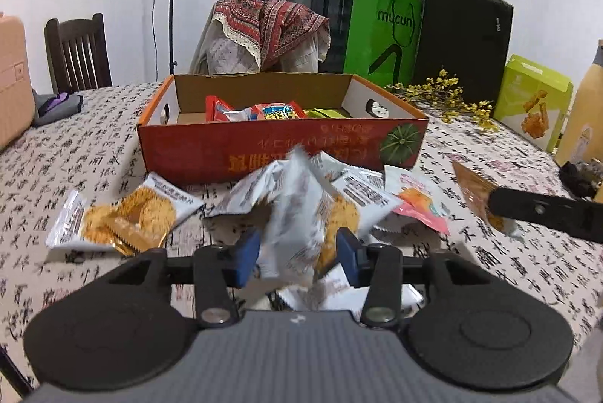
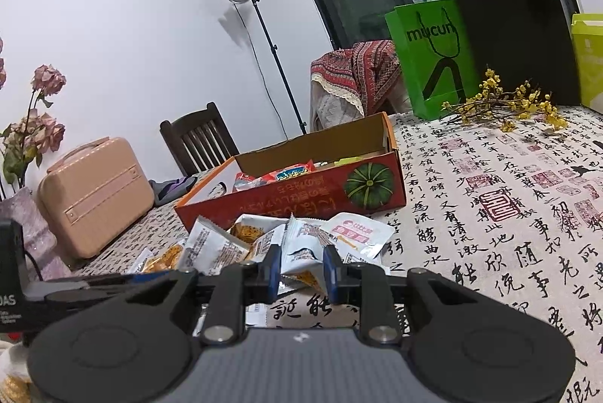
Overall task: Organize snacks
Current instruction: 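Lift both held packets and carry them over the orange box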
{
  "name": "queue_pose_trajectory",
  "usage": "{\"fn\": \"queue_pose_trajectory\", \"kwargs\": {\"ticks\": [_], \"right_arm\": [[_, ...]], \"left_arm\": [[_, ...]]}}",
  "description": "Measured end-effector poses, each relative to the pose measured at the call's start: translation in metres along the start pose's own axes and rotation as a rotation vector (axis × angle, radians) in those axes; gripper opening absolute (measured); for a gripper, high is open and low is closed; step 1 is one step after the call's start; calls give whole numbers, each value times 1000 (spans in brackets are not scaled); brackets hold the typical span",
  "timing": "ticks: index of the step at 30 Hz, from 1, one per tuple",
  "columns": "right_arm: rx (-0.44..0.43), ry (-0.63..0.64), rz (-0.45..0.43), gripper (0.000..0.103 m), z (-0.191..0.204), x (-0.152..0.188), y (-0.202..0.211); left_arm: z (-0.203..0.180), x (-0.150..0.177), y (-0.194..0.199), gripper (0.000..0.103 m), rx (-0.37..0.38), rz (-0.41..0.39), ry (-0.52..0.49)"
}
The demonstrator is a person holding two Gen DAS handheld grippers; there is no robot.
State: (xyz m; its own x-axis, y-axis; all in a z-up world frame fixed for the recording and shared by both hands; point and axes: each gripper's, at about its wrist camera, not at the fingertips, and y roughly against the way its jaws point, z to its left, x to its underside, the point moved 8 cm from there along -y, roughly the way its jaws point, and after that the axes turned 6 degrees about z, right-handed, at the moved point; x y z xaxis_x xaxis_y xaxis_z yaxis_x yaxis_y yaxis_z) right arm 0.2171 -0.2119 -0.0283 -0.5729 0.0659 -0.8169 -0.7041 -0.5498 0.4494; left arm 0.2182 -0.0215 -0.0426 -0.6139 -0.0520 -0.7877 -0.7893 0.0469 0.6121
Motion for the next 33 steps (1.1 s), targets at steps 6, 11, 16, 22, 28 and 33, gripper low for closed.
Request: {"fn": "queue_pose_trajectory", "kwargs": {"ticks": [6, 11, 16, 22, 28, 33], "right_arm": [[3, 5, 4, 23, 1, 0, 1], [1, 5, 8, 23, 0, 0, -2], [-8, 15, 10, 23, 4, -1, -5], [-10, 25, 2, 23, 8, -5, -6], [-2, 43, -21, 23, 15, -16, -4], [-7, 58, -49, 23, 22, -34, -7]], "left_arm": [[-2, -11, -16, 34, 6, 9, 4], [-10, -7, -18, 13, 1, 13, -29], [-11, -6, -8, 13, 8, -16, -32], [-7, -11, 8, 13, 4, -49, -25], [-2, -23, 22, 13, 8, -92, -14], [4, -39, 27, 13, 3, -123, -10]]}}
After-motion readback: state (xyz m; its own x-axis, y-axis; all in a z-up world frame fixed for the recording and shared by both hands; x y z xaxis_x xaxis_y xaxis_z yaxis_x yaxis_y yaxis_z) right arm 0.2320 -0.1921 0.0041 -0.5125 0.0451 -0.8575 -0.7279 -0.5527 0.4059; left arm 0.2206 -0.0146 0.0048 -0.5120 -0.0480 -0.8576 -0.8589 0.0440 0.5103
